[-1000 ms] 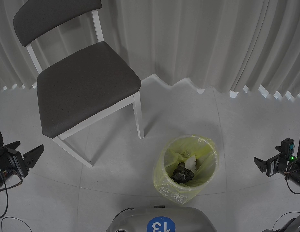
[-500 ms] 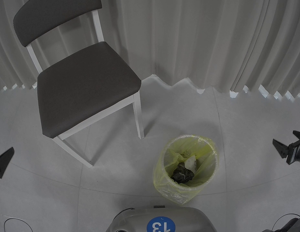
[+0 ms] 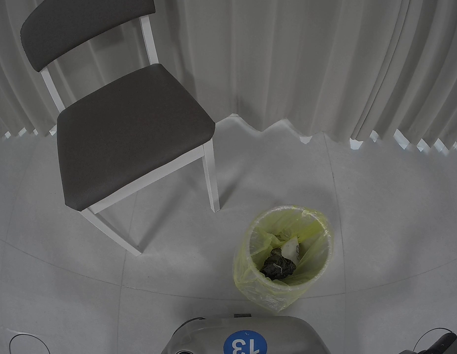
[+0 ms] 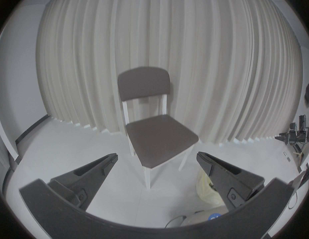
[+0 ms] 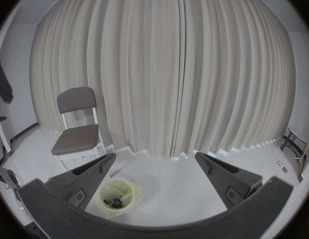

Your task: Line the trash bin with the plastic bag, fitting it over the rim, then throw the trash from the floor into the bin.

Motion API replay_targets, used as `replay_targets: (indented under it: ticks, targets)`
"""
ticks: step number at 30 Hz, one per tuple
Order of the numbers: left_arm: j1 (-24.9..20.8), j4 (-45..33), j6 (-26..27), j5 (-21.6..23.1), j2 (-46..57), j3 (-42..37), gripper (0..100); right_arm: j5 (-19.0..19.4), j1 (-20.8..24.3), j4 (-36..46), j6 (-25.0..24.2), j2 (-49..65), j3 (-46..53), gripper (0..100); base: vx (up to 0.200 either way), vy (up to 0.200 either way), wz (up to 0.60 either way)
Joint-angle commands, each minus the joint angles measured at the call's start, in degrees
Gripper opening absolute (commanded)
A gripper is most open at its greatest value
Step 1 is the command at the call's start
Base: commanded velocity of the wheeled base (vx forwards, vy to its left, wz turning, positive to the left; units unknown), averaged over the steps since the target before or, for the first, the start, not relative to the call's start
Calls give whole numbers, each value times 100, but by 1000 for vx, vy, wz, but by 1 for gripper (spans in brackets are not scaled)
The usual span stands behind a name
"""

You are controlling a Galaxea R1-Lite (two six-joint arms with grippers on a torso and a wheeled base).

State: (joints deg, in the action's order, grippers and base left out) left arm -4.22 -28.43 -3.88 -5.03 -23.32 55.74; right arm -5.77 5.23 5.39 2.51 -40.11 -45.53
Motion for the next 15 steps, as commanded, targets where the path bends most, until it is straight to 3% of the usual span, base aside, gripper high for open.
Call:
replay_targets:
  ticks: [1, 15]
  targets:
    - [79, -462, -8, -15, 724, 324, 100, -3, -22, 542, -23, 1014, -457, 100, 0, 0, 0]
    - [88, -1068, -8, -50, 1664, 262, 100, 5, -40, 1781, -23, 2385, -747, 100, 0, 0, 0]
